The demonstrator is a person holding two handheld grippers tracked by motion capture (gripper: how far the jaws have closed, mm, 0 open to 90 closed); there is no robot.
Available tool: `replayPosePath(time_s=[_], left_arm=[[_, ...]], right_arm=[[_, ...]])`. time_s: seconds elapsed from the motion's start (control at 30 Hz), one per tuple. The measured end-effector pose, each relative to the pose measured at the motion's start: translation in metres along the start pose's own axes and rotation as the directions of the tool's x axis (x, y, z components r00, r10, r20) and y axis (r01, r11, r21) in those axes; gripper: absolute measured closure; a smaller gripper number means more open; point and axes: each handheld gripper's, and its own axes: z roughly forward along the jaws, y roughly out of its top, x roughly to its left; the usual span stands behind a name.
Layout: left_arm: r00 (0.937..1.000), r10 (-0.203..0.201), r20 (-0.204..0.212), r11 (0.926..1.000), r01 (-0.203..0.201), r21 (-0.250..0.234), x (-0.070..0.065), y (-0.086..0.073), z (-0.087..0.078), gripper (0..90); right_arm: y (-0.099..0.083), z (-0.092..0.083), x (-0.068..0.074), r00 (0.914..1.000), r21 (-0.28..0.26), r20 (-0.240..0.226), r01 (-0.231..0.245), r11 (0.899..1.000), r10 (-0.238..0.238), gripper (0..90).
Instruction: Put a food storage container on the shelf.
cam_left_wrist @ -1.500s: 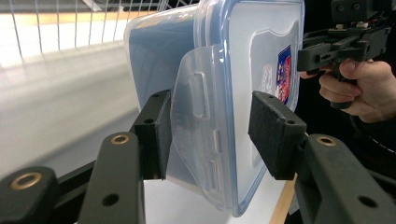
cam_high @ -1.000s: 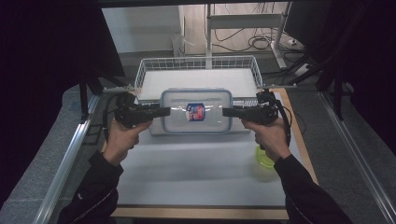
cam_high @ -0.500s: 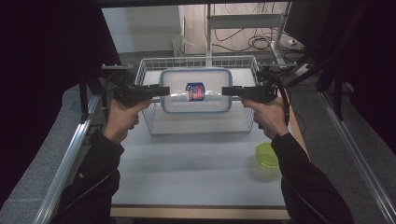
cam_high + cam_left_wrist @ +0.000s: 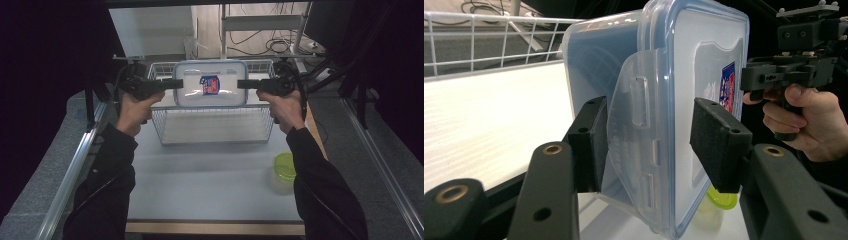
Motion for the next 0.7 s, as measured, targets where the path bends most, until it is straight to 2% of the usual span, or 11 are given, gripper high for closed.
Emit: replayPosePath(time_s=[0.2, 0.43, 0.7], left_arm=[[1.0000, 0.000, -0.006, 1.0000, 0.000, 0.007, 0.006, 0.001, 0.011, 49.7], [0.9998, 0.011, -0.014, 0.9999, -0.011, 0.006, 0.006, 0.003, 0.013, 49.6], [0.9969, 0.061, -0.050, 0.9981, -0.061, -0.003, 0.002, -0.001, 0.015, 46.5]], right_arm=[[0.003, 0.002, -0.009, 0.9996, -0.017, 0.020, -0.021, 1.000, 0.022, 52.5], [0.002, 0.003, -0.018, 0.9987, -0.021, -0.001, -0.051, 0.998, 0.051, 52.3], [-0.001, 0.004, -0.017, 0.9999, -0.029, 0.013, 0.003, 1.000, -0.002, 50.5]])
